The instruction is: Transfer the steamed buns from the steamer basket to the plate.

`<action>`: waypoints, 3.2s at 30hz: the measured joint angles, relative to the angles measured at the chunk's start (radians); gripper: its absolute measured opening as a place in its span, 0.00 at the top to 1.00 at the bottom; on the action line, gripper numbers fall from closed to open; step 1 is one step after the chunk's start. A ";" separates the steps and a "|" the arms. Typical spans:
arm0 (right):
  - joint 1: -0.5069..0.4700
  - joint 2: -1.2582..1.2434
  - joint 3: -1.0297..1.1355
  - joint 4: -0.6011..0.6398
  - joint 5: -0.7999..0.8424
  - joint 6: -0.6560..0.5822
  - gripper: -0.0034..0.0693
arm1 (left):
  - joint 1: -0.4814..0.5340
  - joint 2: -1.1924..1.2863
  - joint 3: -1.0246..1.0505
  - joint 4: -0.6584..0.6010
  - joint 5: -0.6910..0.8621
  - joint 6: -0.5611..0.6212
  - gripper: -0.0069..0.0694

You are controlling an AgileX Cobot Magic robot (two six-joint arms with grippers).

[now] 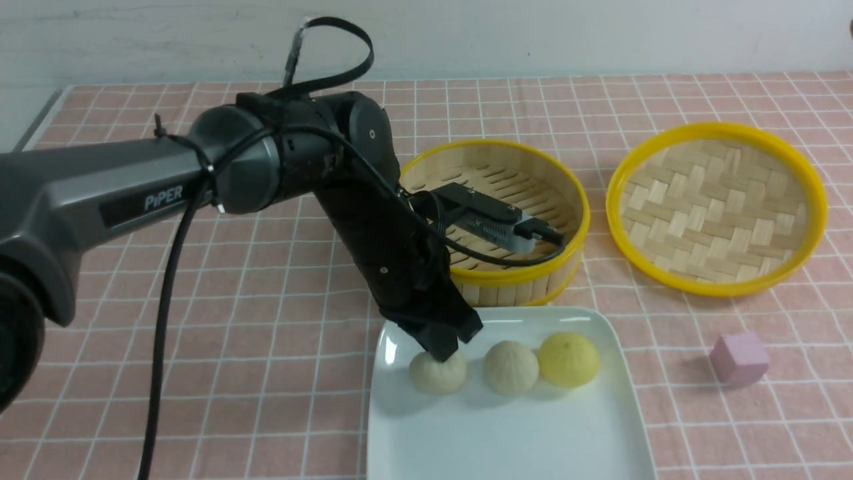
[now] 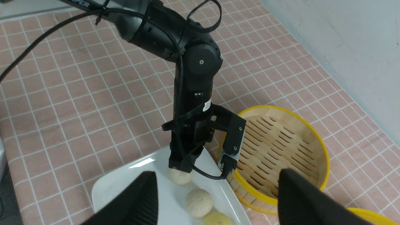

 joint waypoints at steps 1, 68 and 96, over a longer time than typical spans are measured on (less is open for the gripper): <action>0.000 0.000 0.000 0.000 0.000 0.000 0.26 | 0.000 0.000 0.000 0.002 0.018 0.001 0.76; 0.000 -0.865 0.912 -0.391 -0.722 0.395 0.26 | 0.000 0.000 -0.989 0.272 0.234 -0.281 0.25; 0.000 -0.958 1.493 -0.471 -0.838 0.426 0.71 | 0.000 0.000 -0.989 0.306 0.231 -0.281 0.29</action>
